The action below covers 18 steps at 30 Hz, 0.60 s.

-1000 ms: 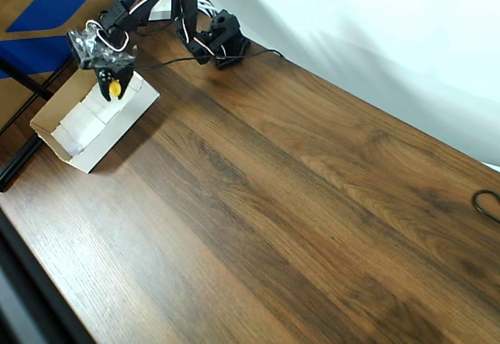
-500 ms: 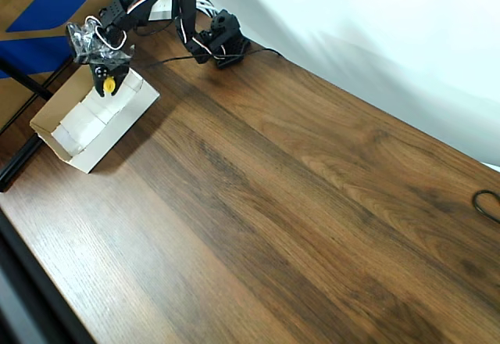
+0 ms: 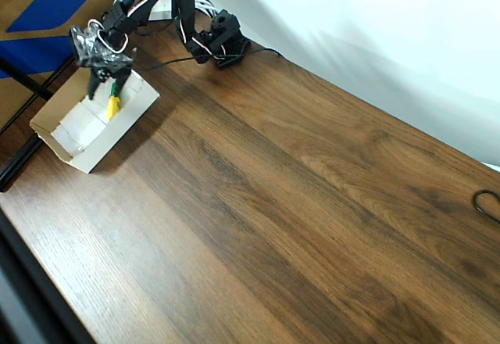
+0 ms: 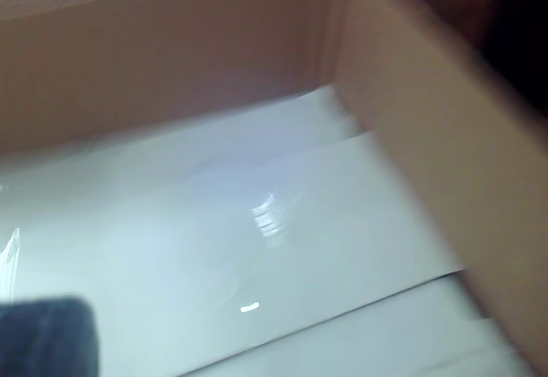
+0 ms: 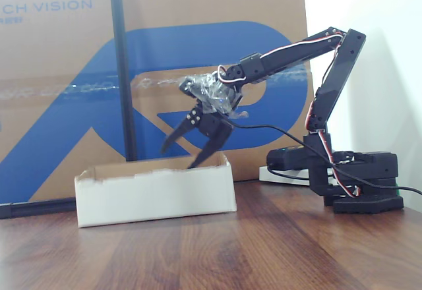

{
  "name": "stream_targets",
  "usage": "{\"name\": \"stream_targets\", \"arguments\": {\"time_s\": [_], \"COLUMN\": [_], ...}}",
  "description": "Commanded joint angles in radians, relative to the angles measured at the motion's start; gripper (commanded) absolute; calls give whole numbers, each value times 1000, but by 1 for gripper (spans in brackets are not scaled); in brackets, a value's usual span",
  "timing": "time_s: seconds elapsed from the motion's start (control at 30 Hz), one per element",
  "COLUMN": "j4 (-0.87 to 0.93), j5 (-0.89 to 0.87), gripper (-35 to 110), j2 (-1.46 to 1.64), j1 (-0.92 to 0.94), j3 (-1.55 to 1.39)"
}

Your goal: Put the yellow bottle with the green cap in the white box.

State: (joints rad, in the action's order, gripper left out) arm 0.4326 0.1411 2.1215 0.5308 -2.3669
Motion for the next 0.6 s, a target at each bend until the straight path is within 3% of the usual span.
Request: {"name": "stream_targets", "arguments": {"time_s": [0.0, 0.37, 0.57], "j4": [-2, -23, -14], "j5": [20, 17, 11], "gripper": [26, 19, 2], "j2": [54, 149, 238], "j1": [2, -28, -54], "j3": [5, -61, -97]}}
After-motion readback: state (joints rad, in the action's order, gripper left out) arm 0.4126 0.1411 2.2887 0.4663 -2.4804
